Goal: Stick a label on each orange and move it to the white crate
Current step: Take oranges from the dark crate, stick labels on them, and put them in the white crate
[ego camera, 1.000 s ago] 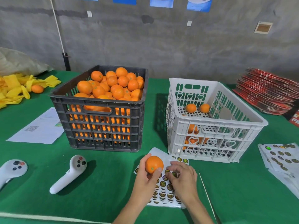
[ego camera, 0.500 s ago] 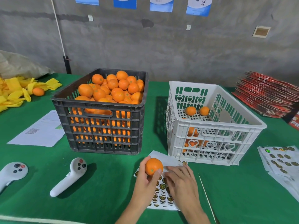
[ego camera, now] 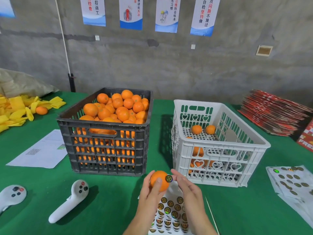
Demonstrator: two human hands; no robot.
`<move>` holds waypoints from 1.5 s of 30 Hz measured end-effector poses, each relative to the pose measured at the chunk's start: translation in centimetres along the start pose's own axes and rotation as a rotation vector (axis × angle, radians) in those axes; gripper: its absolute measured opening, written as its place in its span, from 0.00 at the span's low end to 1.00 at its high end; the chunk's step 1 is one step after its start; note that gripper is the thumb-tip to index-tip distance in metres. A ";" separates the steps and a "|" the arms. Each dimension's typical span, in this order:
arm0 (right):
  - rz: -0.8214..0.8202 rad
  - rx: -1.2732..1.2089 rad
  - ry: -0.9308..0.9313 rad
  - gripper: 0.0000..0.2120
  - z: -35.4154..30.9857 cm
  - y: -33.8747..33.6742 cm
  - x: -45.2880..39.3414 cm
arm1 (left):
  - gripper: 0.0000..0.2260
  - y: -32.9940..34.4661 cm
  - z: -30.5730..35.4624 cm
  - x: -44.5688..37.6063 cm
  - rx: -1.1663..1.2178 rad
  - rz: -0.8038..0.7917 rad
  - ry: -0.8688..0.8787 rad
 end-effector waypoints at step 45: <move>0.094 0.541 -0.678 0.13 -15.5 3.3 -14.7 | 0.10 -5.7 27.3 -12.7 -1.187 0.278 0.749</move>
Point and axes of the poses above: each hand's wrist, its own x-axis away from the middle knuckle, its own y-axis out of the palm, z = x × y, the point moved 4 cm from there along -x, towards the middle knuckle, and after that the axes turned 11 degrees about -x, right-handed, at the moved point
